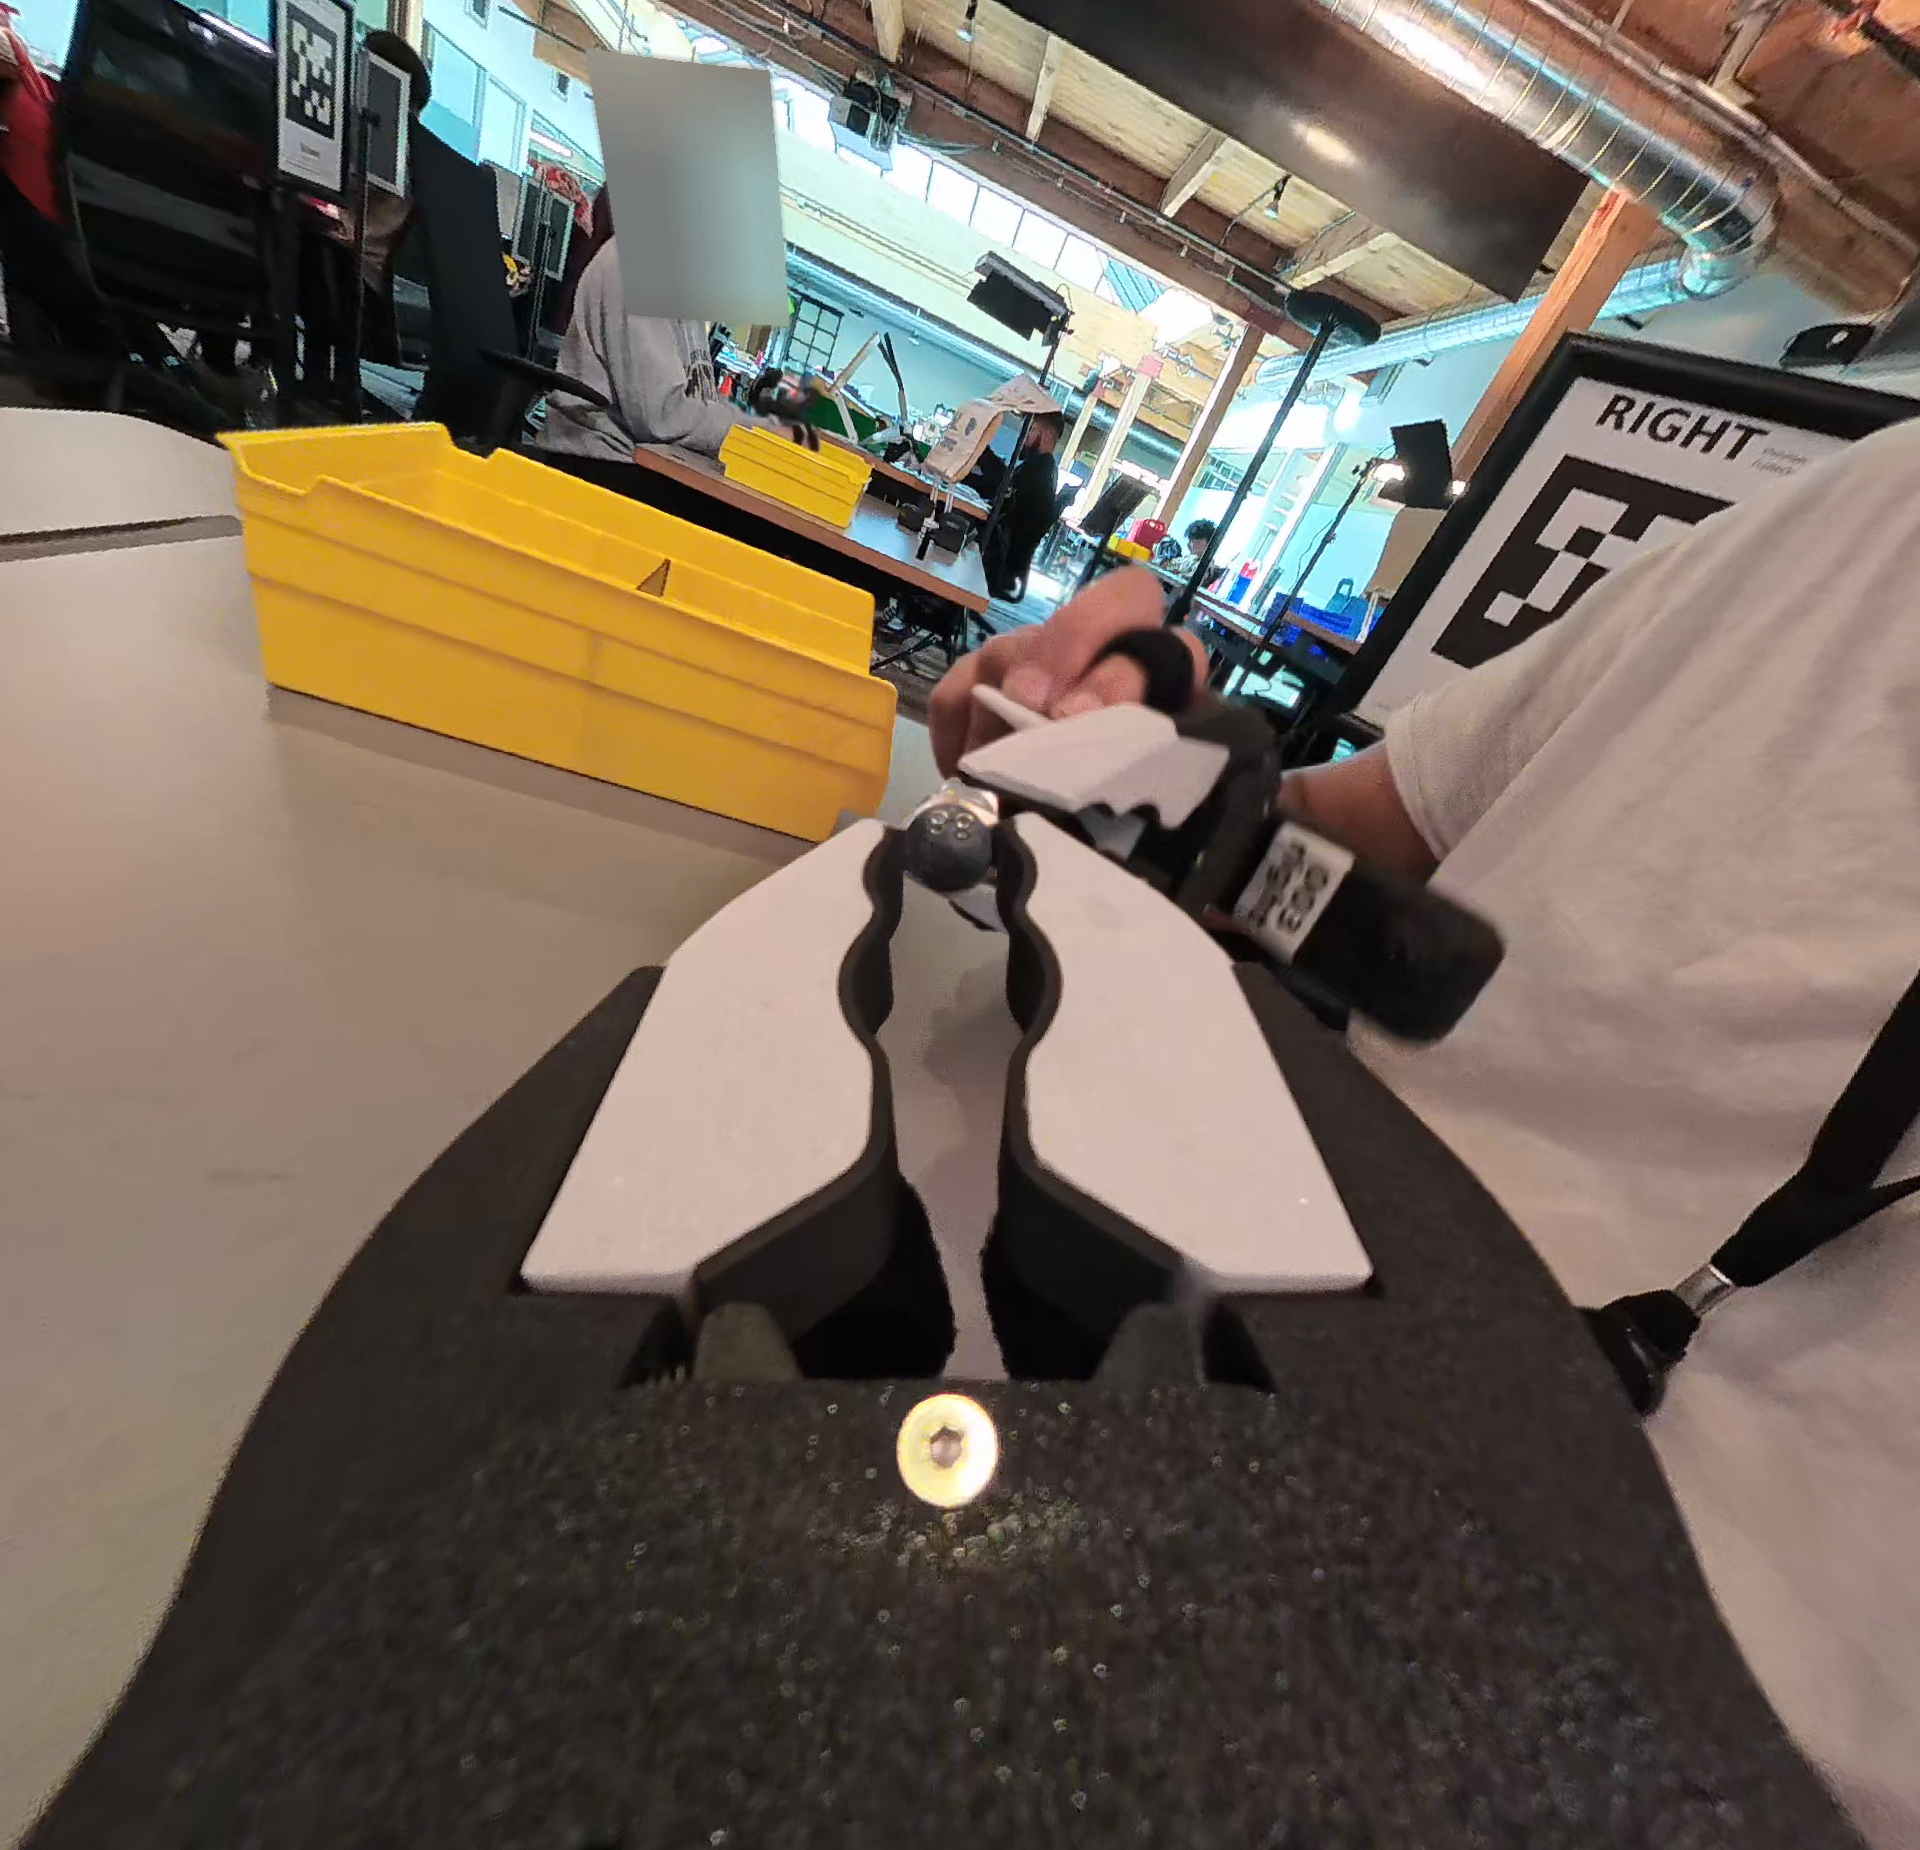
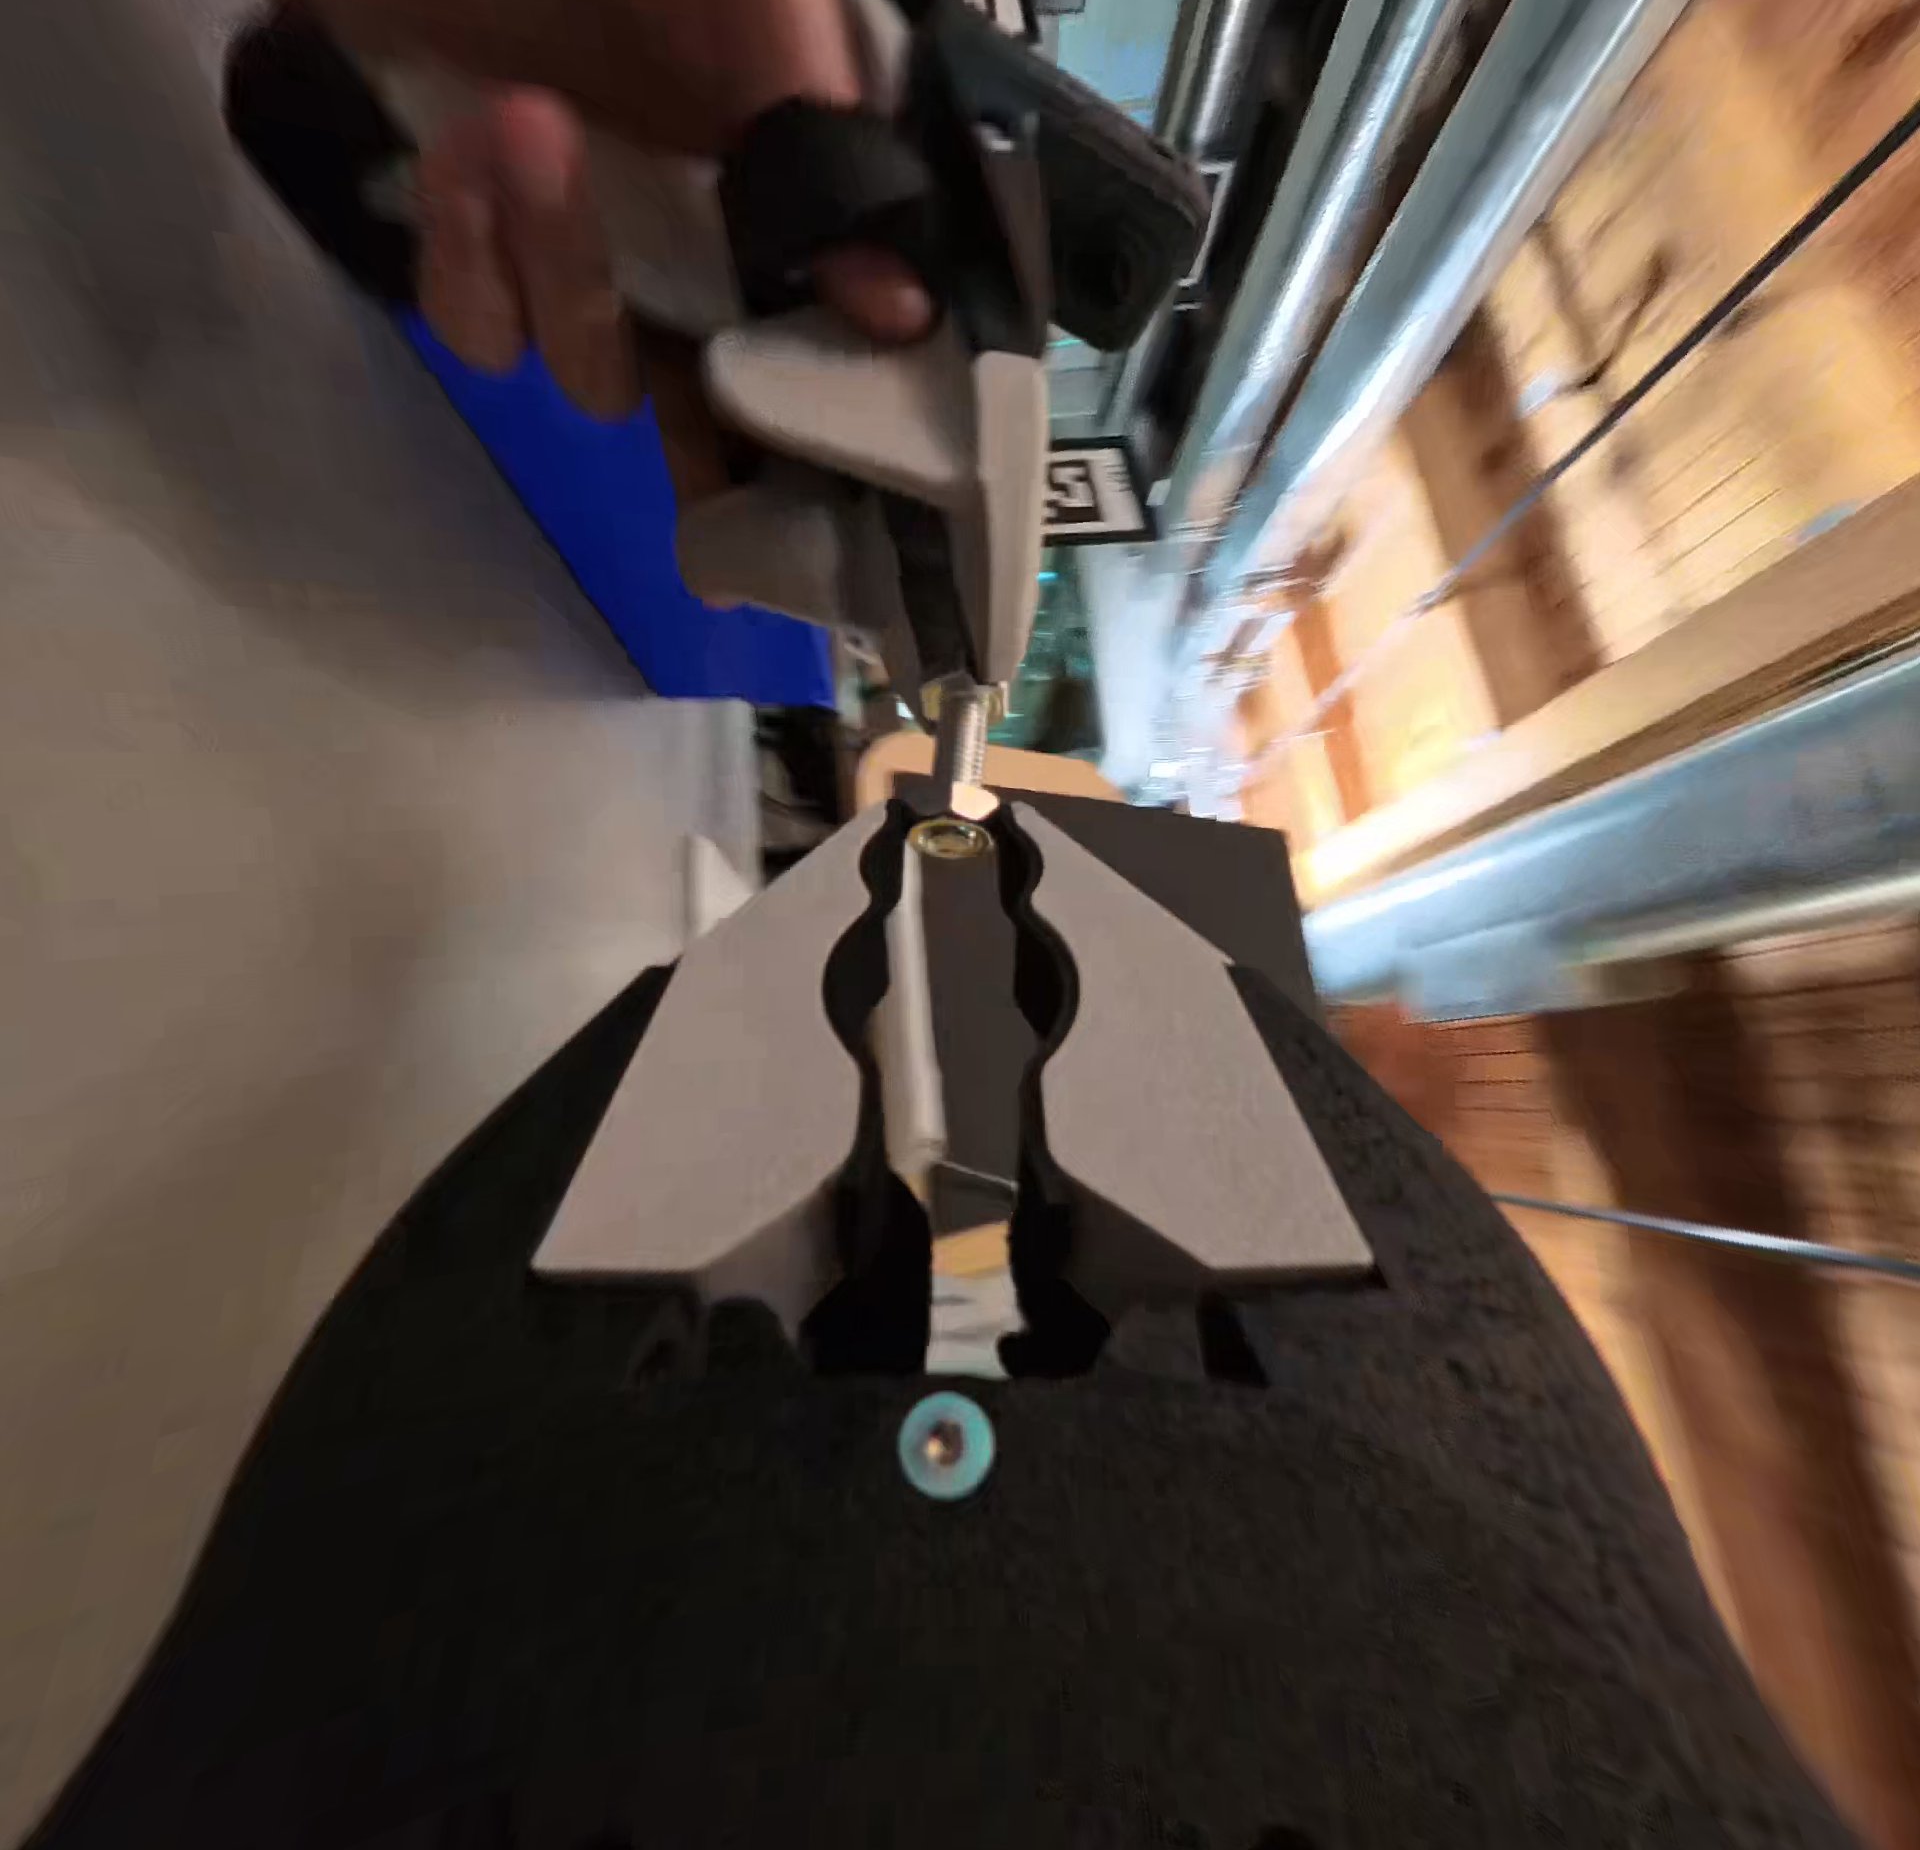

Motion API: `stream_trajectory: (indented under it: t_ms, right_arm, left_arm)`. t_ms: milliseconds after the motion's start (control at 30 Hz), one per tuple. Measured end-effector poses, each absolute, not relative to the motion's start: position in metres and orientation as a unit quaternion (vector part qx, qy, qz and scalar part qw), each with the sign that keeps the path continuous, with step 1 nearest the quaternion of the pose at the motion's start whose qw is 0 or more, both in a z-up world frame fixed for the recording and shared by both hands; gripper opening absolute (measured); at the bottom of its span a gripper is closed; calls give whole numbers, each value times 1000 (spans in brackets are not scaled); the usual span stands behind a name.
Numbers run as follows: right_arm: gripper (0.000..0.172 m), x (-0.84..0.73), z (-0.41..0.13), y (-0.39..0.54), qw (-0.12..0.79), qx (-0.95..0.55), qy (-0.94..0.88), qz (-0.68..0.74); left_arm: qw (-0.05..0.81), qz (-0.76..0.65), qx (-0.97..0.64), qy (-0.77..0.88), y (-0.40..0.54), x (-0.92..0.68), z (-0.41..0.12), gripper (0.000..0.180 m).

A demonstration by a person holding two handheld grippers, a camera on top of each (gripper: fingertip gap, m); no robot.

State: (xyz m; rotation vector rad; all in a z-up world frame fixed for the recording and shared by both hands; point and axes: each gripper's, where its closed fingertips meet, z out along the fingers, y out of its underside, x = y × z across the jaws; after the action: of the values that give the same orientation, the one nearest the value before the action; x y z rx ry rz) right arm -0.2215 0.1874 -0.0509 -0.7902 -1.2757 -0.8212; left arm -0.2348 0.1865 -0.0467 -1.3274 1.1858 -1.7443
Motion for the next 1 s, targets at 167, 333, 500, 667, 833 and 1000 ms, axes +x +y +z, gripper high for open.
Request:
stream_trajectory:
  t_ms: [167, 333, 500, 667, 833, 1000]
  right_arm:
    - [26, -222, -49, 194, 681, -397, -525, -321]
    - [34, -223, -56, 200, 684, -578, -445, -21]
    - [51, -236, -86, 200, 478, -710, -284, 432]
    - [34, -229, -51, 190, 273, -575, -92, 766]
    - [27, -228, -47, 191, 267, -562, -71, 780]
    - [16, -227, -51, 195, 314, -591, -96, 737]
  left_arm:
    - [332, -666, -508, 434, 196, -240, -42, 17]
    - [370, -645, -515, 426, 210, -247, -40, 17]
    - [400, -620, -510, 442, 208, -245, -39, 17]
    - [418, -600, -497, 467, 201, -242, -38, 16]
    - [417, -595, -492, 480, 197, -239, -42, 17]
    - [419, -589, -494, 483, 197, -238, -44, 17]
